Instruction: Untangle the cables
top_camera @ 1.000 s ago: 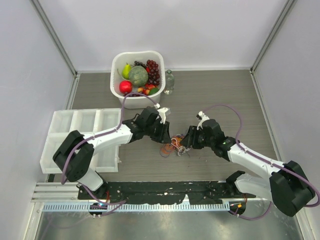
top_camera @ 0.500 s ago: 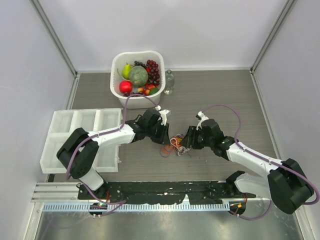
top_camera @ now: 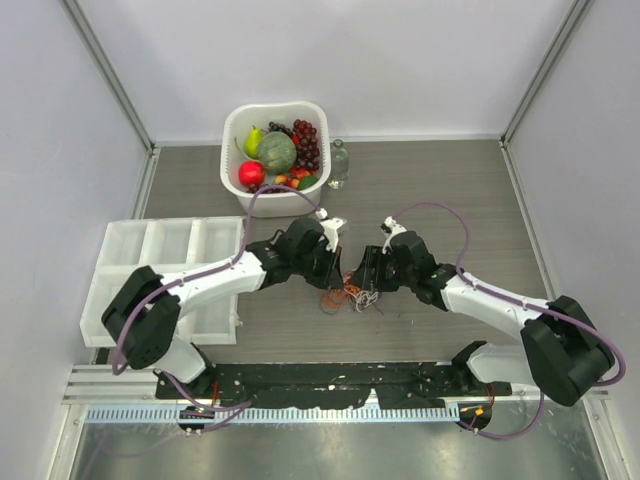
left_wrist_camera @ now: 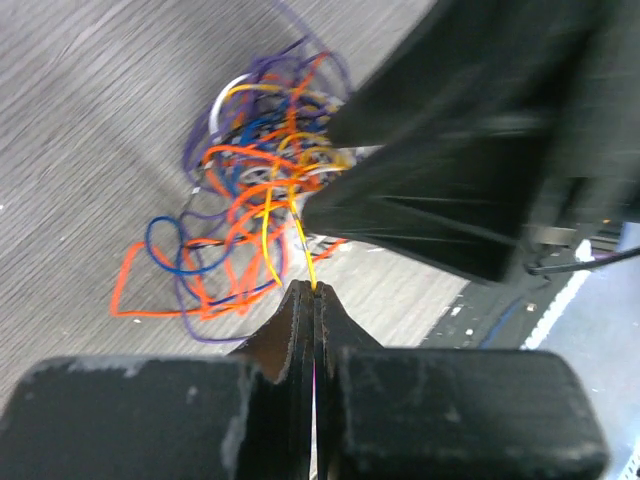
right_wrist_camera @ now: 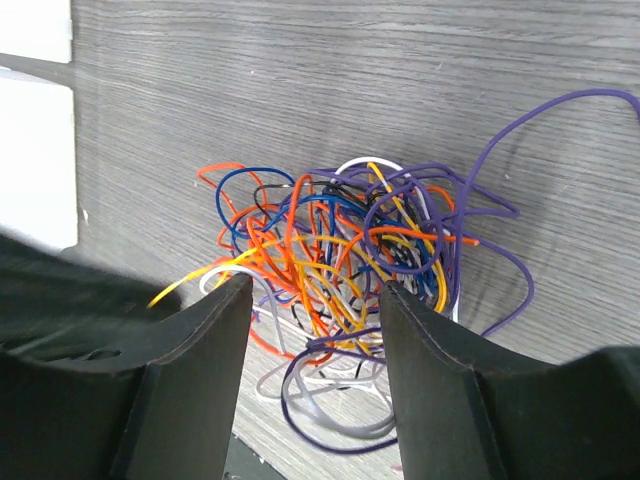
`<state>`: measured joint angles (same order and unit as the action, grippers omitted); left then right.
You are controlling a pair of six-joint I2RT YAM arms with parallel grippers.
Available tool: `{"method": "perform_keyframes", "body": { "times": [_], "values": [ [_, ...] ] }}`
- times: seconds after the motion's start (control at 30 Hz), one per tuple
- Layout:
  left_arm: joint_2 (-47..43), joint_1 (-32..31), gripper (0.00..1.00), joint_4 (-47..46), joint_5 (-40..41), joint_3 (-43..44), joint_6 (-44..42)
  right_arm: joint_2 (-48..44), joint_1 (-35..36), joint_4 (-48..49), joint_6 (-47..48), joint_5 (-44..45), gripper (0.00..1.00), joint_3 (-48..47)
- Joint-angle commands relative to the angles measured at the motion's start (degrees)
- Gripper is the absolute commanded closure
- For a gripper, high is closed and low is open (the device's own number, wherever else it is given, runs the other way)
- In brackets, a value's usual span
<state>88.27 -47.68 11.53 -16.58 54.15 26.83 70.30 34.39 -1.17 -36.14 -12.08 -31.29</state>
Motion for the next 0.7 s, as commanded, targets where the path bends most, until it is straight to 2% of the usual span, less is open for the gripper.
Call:
{"method": "perform_keyframes", "body": {
  "times": [0.0, 0.2, 0.43, 0.47, 0.53, 0.57, 0.67],
  "values": [
    [-7.14, -1.45, 1.00, -0.89, -3.88, 4.64, -0.37, 2.47, 1.64, 3.63, 0.11, 3.98, 0.44, -2.46],
    [-14.25, -3.03, 1.00, -4.22, -8.55, 7.11, 0.42, 5.11, 1.91, 3.19, -1.82, 10.31, 0.62, -1.41],
    [-25.24, -3.47, 1.00, -9.59, -9.35, 11.23, 0.16, 4.84, 1.82, 1.53, -4.64, 21.21, 0.67, 1.05],
    [-26.73, -3.47, 1.00, -9.94, -9.09, 12.20, -0.28, 5.02, 1.73, 1.52, -4.99, 23.13, 0.66, 1.23],
    [-29.11, -3.47, 1.00, -10.47, -7.86, 14.66, -0.55, 5.46, 1.64, -0.58, -5.69, 25.25, 0.59, 1.40],
    [-30.16, -3.47, 1.00, -10.21, -6.55, 16.41, -0.81, 5.72, 1.64, -1.46, -5.61, 25.96, 0.49, 1.41],
    [-32.02, -3.47, 1.00, -6.97, -1.80, 23.08, -1.95, 6.42, 0.94, -4.54, -6.75, 30.52, 0.41, 0.88]
  ]
}}
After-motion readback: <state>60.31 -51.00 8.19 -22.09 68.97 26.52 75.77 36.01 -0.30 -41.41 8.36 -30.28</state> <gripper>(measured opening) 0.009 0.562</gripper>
